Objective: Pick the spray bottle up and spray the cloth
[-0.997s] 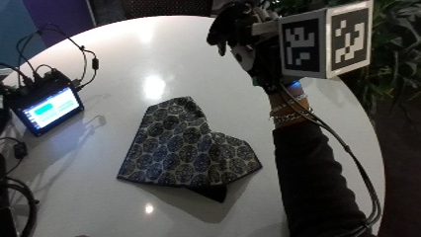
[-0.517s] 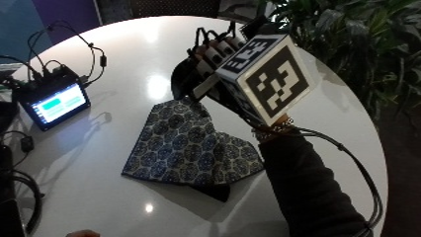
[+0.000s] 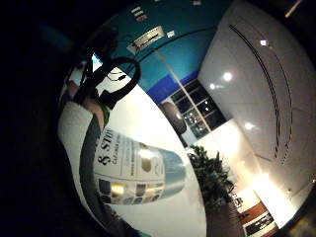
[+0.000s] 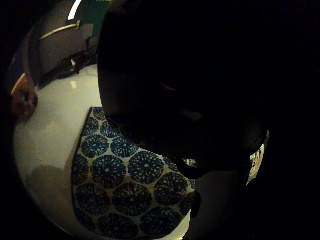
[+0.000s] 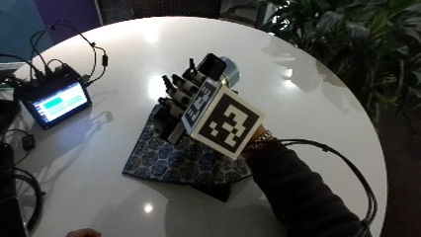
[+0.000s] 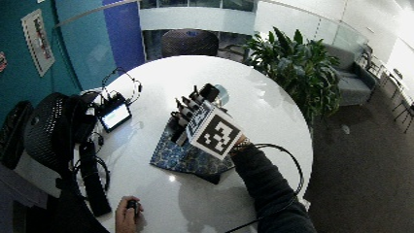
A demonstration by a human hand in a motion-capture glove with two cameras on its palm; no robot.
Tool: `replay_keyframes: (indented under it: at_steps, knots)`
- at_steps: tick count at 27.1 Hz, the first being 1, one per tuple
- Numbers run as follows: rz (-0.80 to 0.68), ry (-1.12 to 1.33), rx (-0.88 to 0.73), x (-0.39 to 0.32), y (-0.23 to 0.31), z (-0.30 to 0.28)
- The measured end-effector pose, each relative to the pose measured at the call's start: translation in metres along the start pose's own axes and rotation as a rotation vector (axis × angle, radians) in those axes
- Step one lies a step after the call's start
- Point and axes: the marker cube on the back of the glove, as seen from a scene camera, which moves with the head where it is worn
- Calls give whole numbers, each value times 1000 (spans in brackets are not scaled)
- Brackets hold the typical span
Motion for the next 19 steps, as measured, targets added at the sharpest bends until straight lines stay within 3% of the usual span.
replay_keyframes:
  at_steps: [11,19]
  knots:
    - [42,-41,-3,-7,5,4]
    - [396,-276,42,3,-9,-8]
